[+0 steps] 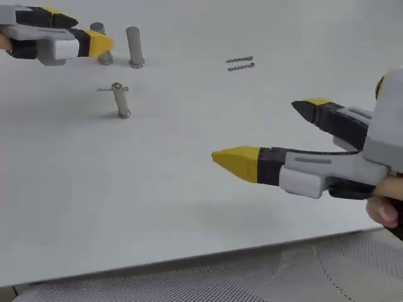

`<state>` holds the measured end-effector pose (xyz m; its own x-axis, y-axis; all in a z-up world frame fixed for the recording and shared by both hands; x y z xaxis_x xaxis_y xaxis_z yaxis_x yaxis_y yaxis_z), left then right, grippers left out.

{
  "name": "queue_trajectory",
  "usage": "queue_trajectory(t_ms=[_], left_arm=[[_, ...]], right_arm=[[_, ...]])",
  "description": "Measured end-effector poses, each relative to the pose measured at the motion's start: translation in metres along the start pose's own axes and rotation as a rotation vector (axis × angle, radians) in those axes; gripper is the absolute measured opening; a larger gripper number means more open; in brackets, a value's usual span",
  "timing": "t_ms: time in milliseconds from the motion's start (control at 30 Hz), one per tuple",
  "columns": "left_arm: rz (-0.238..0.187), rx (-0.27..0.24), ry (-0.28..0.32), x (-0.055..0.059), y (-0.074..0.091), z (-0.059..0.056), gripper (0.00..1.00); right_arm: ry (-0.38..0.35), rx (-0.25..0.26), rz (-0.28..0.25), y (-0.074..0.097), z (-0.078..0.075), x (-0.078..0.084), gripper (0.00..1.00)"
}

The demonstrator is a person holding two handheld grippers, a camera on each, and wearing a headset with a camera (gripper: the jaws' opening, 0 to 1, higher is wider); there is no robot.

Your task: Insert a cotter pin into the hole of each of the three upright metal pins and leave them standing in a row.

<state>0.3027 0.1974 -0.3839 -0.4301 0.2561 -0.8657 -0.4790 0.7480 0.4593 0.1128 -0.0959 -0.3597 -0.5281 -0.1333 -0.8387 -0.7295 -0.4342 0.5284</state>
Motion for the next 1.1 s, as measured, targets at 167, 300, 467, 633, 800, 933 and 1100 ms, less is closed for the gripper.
queue_trajectory(t_ms=[167,300,467,633,800,933,1100], left_arm=[[0.038,-0.014,-0.030,0.004,-0.010,0.007,0.37],[0.067,-0.013,-0.037,0.010,-0.018,0.011,0.34],[0.096,-0.008,-0.042,0.017,-0.027,0.014,0.32],[0.108,-0.025,-0.078,0.018,-0.035,0.015,0.28],[0.075,-0.033,-0.120,0.015,-0.040,0.016,0.15],[0.061,-0.028,-0.134,0.013,-0.042,0.015,0.11],[0.051,-0.020,-0.124,0.014,-0.042,0.015,0.11]], right_arm=[[-0.009,-0.016,-0.004,-0.001,0.003,0.000,0.96],[-0.012,-0.019,0.000,-0.002,0.005,0.000,0.96],[-0.012,-0.013,0.007,-0.001,0.004,0.002,0.95],[-0.028,-0.001,0.009,0.000,0.001,0.004,0.95],[-0.019,0.006,0.020,0.001,-0.001,0.007,0.95],[-0.023,0.004,0.019,0.001,-0.001,0.007,0.95],[-0.016,0.000,0.022,0.001,0.001,0.008,0.95]])
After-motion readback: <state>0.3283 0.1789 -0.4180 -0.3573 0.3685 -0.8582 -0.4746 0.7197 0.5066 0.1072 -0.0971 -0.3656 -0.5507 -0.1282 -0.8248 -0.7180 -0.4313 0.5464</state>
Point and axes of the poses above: the centre of the closed fingertips' face, and the gripper's own axes: y roughly backward along the fingers, z roughly to its left, x roughly out of its underside, the point moved 9 cm from there along y, roughly backward along the fingers, and after that the axes turned 10 degrees about x, right-handed, at the moved point
